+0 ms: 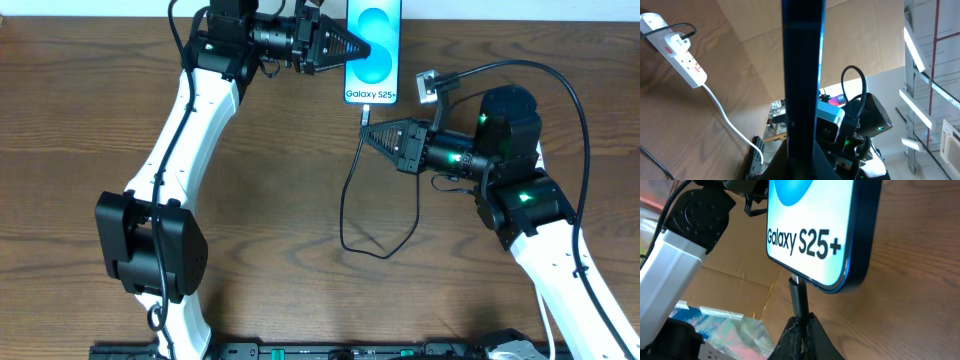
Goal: Plug charger to phone and switch on socket
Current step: 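Align the USB-C plug under the phone's bottom port with the right gripper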
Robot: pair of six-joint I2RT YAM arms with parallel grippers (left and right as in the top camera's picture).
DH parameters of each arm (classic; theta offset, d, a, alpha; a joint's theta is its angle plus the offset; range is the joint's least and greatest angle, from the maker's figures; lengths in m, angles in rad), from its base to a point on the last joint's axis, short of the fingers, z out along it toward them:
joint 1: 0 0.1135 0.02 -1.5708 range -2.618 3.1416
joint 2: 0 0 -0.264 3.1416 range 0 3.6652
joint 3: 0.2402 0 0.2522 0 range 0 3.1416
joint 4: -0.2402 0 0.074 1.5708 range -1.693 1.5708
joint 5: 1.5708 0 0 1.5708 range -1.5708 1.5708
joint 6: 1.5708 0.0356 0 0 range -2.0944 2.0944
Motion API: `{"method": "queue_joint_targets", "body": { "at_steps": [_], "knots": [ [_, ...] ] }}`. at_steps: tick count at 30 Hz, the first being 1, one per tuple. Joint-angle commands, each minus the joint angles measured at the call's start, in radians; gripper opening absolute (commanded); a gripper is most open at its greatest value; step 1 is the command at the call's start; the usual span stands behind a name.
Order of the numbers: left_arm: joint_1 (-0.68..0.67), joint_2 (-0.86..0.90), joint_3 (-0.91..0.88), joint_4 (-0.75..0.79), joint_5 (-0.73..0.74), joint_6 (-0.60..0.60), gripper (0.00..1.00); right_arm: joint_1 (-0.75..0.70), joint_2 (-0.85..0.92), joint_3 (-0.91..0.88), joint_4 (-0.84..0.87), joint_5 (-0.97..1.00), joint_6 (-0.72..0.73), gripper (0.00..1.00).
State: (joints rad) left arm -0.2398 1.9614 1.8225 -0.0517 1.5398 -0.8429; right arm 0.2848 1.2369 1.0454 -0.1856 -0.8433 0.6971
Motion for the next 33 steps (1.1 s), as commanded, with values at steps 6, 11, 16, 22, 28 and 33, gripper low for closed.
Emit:
{"method": "queue_joint_targets", "body": {
  "at_steps": [6, 11, 16, 22, 28, 33],
  "knots": [
    [-0.004, -0.030, 0.014, 0.009, 0.031, -0.004, 0.07, -0.003, 0.006, 0.008, 0.014, 0.007, -0.003, 0.01],
    [-0.004, -0.030, 0.014, 0.009, 0.031, -0.004, 0.07, -0.005, 0.006, 0.008, 0.014, 0.020, -0.004, 0.01],
    [-0.004, -0.030, 0.014, 0.009, 0.031, 0.023, 0.07, -0.005, 0.006, 0.008, 0.014, 0.026, -0.014, 0.01],
    [-0.004, -0.030, 0.014, 0.009, 0.031, 0.049, 0.07, -0.005, 0.006, 0.008, 0.014, 0.030, -0.022, 0.01],
    [-0.003, -0.030, 0.014, 0.009, 0.031, 0.049, 0.07, -0.020, 0.006, 0.008, 0.013, 0.032, -0.026, 0.01],
    [-0.003, -0.030, 0.014, 0.009, 0.031, 0.050, 0.07, -0.023, 0.006, 0.008, 0.013, 0.029, -0.034, 0.01]
  ]
}}
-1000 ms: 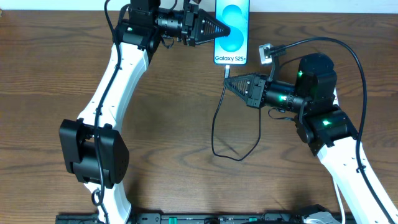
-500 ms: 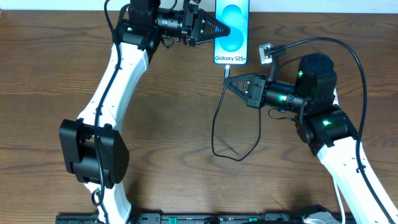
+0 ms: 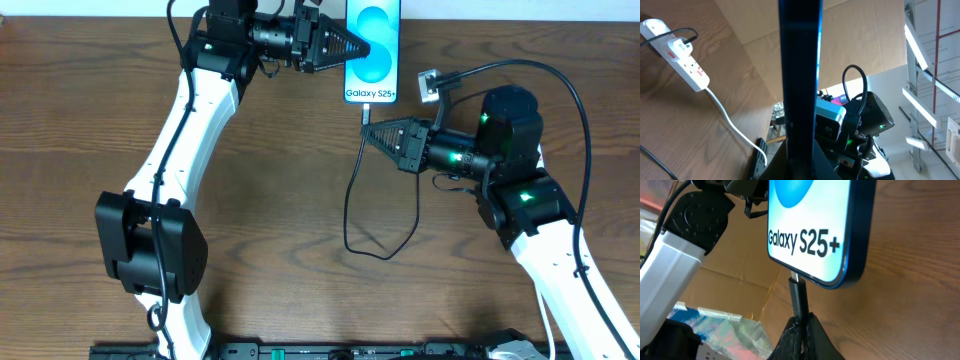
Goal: Plug charger to phone and switch on socket
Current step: 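Align the USB-C plug under the phone's bottom port with the right gripper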
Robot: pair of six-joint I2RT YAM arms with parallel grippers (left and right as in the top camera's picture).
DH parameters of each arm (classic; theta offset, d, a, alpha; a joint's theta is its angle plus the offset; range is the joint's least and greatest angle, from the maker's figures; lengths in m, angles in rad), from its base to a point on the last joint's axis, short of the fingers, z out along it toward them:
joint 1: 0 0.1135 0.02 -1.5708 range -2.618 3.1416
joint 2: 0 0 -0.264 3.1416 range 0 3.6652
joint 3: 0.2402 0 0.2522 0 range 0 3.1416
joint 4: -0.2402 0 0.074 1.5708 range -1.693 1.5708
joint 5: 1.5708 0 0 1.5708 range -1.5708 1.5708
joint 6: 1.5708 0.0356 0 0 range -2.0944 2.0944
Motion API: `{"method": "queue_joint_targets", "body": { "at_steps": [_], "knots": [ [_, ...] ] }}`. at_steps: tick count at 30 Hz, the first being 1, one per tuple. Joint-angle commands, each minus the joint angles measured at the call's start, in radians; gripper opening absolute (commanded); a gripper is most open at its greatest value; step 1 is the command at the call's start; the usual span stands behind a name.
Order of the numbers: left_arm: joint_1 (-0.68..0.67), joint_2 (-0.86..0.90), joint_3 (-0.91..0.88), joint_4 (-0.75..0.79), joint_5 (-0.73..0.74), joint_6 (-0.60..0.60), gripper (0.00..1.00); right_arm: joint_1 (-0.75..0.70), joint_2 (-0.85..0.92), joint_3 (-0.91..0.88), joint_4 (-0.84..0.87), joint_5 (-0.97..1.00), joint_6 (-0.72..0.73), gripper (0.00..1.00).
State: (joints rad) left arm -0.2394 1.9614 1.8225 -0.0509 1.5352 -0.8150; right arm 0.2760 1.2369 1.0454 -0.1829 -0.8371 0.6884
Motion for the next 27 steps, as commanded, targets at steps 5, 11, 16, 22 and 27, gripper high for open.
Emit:
{"method": "queue_joint_targets", "body": {
  "at_steps": [5, 11, 16, 22, 27],
  "knots": [
    [-0.003, -0.030, 0.014, 0.008, 0.035, 0.053, 0.07, -0.014, 0.006, 0.008, 0.011, 0.019, -0.024, 0.01],
    [-0.002, -0.030, 0.014, 0.008, 0.023, 0.055, 0.07, -0.014, 0.006, 0.008, -0.003, 0.016, -0.035, 0.01],
    [-0.002, -0.030, 0.014, 0.008, 0.019, 0.055, 0.07, -0.014, 0.006, 0.008, -0.027, 0.016, -0.058, 0.01],
    [-0.002, -0.030, 0.014, 0.008, 0.021, 0.043, 0.08, -0.014, 0.006, 0.008, -0.021, 0.023, -0.057, 0.01],
    [-0.002, -0.030, 0.014, 0.008, 0.019, 0.045, 0.07, -0.014, 0.006, 0.008, -0.019, 0.014, -0.057, 0.01]
  ]
}}
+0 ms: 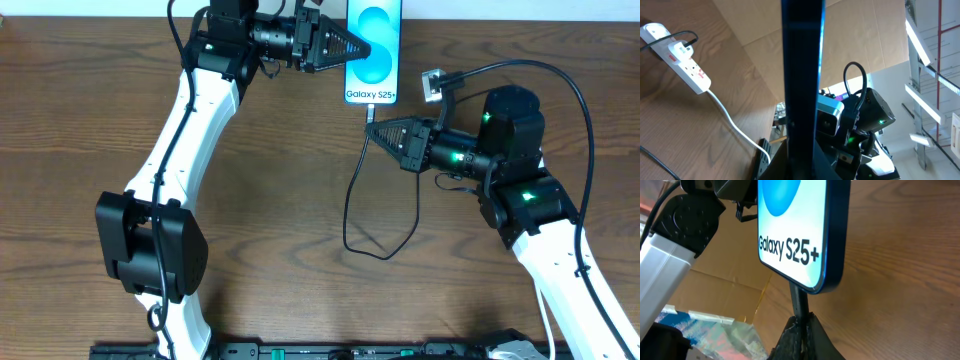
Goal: Plug charger to phone and switch on socket
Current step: 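Align the USB-C plug under the phone's bottom port with the right gripper, then push the plug upward into the phone's port with the right gripper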
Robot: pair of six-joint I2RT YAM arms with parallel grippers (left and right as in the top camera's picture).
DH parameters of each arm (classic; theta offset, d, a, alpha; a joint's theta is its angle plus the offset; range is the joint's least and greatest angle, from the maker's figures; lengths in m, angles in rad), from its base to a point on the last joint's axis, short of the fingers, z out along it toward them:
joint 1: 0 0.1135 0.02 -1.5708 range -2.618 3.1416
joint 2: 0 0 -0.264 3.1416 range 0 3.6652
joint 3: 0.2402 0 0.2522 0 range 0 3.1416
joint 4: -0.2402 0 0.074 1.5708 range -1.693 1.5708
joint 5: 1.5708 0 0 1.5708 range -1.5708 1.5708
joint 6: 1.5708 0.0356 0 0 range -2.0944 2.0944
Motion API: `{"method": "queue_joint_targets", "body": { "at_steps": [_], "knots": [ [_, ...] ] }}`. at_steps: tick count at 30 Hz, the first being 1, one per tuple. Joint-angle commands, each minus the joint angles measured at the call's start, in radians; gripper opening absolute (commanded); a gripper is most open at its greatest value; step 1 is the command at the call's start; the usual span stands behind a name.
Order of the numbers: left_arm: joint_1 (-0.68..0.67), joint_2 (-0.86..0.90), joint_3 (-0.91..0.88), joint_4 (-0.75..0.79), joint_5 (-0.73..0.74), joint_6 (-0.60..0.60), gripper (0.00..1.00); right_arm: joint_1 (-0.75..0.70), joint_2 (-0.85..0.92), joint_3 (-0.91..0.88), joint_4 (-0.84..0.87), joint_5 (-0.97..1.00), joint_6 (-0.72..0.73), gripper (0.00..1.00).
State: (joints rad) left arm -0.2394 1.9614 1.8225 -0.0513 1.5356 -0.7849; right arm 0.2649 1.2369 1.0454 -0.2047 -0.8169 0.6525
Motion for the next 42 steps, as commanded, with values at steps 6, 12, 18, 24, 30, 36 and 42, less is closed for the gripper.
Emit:
{"method": "queue_joint_targets", "body": {
  "at_steps": [6, 12, 18, 24, 30, 36, 42],
  "knots": [
    [-0.002, -0.030, 0.014, 0.008, 0.019, 0.025, 0.07, -0.002, 0.006, 0.008, 0.002, -0.006, -0.021, 0.01],
    [-0.002, -0.030, 0.014, 0.008, 0.011, 0.025, 0.07, 0.003, 0.006, 0.008, -0.009, -0.013, -0.022, 0.01],
    [-0.002, -0.030, 0.014, 0.008, 0.005, 0.025, 0.07, 0.012, 0.006, 0.008, -0.009, -0.013, -0.022, 0.01],
    [-0.002, -0.030, 0.014, 0.008, -0.001, 0.025, 0.08, 0.012, 0.006, 0.008, -0.009, -0.035, -0.021, 0.01],
    [-0.002, -0.030, 0.014, 0.008, -0.003, 0.025, 0.07, 0.012, 0.006, 0.008, -0.013, -0.039, -0.021, 0.01],
    [-0.002, -0.030, 0.014, 0.008, -0.002, 0.025, 0.07, 0.011, 0.006, 0.008, -0.014, -0.019, -0.022, 0.01],
    [-0.002, -0.030, 0.014, 0.008, -0.002, 0.025, 0.07, 0.012, 0.006, 0.008, -0.008, -0.020, -0.021, 0.01]
  ]
}}
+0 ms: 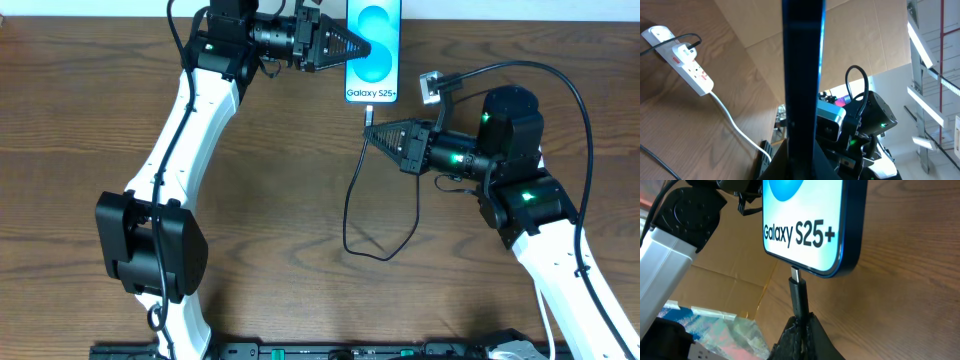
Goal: Plug charger to phone and switch on socket
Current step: 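Push the plug upward into the phone's port with the right gripper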
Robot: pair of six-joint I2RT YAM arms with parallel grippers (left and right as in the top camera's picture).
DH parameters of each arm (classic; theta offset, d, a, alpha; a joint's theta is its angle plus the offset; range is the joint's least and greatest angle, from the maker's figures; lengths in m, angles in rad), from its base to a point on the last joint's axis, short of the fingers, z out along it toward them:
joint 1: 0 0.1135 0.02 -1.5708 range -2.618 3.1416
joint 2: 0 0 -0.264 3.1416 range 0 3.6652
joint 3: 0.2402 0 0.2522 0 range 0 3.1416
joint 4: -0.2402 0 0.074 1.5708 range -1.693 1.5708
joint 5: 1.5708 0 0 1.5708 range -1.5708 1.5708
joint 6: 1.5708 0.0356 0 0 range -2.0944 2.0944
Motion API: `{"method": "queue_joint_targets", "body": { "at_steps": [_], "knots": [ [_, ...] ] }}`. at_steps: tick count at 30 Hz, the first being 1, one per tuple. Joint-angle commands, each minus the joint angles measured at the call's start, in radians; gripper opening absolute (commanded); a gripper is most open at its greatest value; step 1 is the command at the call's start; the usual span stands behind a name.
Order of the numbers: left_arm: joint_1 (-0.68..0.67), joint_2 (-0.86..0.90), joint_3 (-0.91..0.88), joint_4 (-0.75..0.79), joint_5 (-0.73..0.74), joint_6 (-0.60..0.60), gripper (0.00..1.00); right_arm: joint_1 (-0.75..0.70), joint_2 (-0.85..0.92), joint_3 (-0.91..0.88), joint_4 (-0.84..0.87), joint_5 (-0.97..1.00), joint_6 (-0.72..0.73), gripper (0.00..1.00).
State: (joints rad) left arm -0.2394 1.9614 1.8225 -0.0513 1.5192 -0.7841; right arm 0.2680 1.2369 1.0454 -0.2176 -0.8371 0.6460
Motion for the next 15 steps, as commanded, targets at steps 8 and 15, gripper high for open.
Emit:
{"method": "queue_joint_targets", "body": {
  "at_steps": [8, 15],
  "knots": [
    [-0.002, -0.030, 0.014, 0.008, 0.018, 0.024, 0.07, 0.008, 0.006, 0.010, 0.017, 0.000, -0.011, 0.01],
    [-0.002, -0.030, 0.014, 0.008, 0.018, 0.024, 0.07, 0.006, 0.006, 0.010, 0.017, 0.002, -0.011, 0.01]
  ]
}}
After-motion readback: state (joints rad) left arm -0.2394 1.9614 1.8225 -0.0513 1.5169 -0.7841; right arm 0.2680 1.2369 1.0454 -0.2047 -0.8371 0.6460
